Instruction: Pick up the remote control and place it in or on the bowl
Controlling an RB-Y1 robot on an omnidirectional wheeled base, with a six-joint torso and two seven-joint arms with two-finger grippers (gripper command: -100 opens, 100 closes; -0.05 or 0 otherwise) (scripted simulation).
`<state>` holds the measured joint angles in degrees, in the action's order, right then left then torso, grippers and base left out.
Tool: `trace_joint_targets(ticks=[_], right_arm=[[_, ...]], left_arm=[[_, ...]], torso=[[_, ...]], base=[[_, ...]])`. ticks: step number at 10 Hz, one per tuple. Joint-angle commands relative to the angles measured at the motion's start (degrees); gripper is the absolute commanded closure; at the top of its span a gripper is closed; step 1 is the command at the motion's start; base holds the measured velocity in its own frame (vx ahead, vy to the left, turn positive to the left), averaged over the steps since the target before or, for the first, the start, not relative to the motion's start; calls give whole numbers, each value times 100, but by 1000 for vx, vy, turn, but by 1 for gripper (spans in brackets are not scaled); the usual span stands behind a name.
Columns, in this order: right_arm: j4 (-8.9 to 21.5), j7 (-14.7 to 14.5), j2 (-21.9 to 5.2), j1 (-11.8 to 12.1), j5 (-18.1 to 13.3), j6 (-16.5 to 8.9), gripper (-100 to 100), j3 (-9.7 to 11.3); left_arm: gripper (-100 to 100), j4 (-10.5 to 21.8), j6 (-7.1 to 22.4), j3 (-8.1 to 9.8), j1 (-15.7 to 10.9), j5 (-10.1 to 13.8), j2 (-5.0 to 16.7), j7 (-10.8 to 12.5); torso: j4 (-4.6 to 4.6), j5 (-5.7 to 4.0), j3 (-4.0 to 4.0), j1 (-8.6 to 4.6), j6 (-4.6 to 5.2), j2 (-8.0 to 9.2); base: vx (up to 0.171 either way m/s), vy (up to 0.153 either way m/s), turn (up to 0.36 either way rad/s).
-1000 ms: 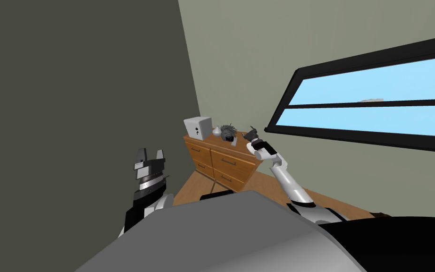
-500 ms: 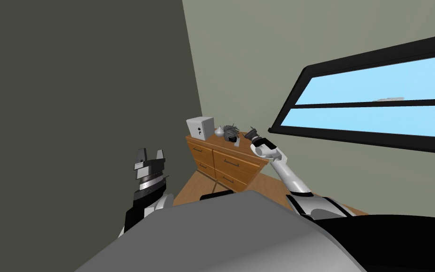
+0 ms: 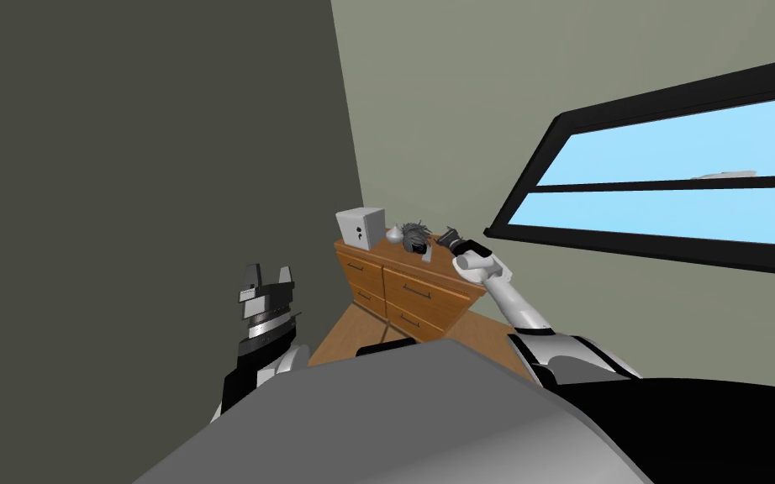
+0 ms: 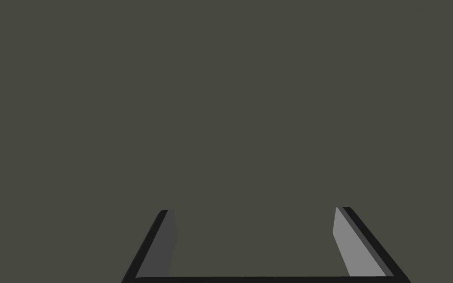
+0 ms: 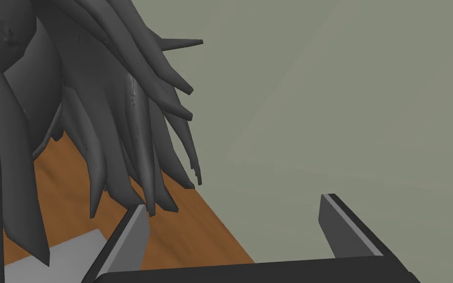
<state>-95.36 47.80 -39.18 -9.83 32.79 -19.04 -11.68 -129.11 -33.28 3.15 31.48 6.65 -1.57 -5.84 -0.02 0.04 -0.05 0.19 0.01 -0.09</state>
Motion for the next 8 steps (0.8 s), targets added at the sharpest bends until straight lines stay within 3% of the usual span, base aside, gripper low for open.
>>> trace_joint_targets(ticks=[1,2,3,5,6,8], right_arm=[[250,181,-128,-135,94,-286,-100,12],[250,181,-128,-135,94,-364,-100,12],[478,463,-349,-392,236,-601,-100,21],[611,483,-349,-392,236,-823,-100,21],[898,749,-569,-649,368,-1017,-100,38],[981,782,-569,-649,368,-1289,-100,38]], left_arm=[[0,0,0,0,0,0,0,0],[0,0,0,0,0,0,0,0],[0,0,0,0,0,0,0,0],[0,0,0,0,0,0,0,0],[0,0,0,1,0,0,0,0],[0,0,0,0,0,0,0,0]], torso=[[0,0,0,0,0,0],[-1,0,-1,-1,2,-2],[0,-3,1,-10,3,3],[-1,-1,-2,-3,3,-2],[0,-2,1,-9,4,2],[-2,-1,-3,-1,3,-3]], base=[[29,49,41],[18,19,6],[25,43,89],[25,35,14],[37,48,89],[23,37,15]])
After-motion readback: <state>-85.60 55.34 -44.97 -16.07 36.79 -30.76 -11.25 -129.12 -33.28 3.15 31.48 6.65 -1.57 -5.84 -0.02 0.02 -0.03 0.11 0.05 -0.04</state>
